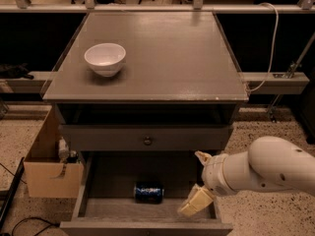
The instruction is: Pick pepsi can from middle drawer and place on counter
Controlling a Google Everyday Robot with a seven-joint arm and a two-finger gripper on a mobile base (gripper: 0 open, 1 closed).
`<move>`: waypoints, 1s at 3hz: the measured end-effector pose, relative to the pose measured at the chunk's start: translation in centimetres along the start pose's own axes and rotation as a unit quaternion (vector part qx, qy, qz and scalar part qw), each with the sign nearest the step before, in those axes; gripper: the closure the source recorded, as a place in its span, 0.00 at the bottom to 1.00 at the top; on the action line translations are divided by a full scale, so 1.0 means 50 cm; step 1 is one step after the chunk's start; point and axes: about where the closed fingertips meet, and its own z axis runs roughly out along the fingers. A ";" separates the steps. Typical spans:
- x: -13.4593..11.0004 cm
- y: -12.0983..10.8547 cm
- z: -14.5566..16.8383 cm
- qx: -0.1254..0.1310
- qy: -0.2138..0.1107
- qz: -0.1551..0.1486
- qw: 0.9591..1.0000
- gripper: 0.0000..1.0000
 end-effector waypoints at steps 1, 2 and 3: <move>0.048 -0.045 0.052 0.004 0.024 0.009 1.000 0.00; 0.048 -0.045 0.052 0.004 0.024 0.009 1.000 0.00; 0.057 -0.028 0.089 -0.002 0.029 0.004 1.000 0.00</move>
Offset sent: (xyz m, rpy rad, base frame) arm 0.0169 -0.0088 -0.0289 -0.0331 0.0193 -0.0180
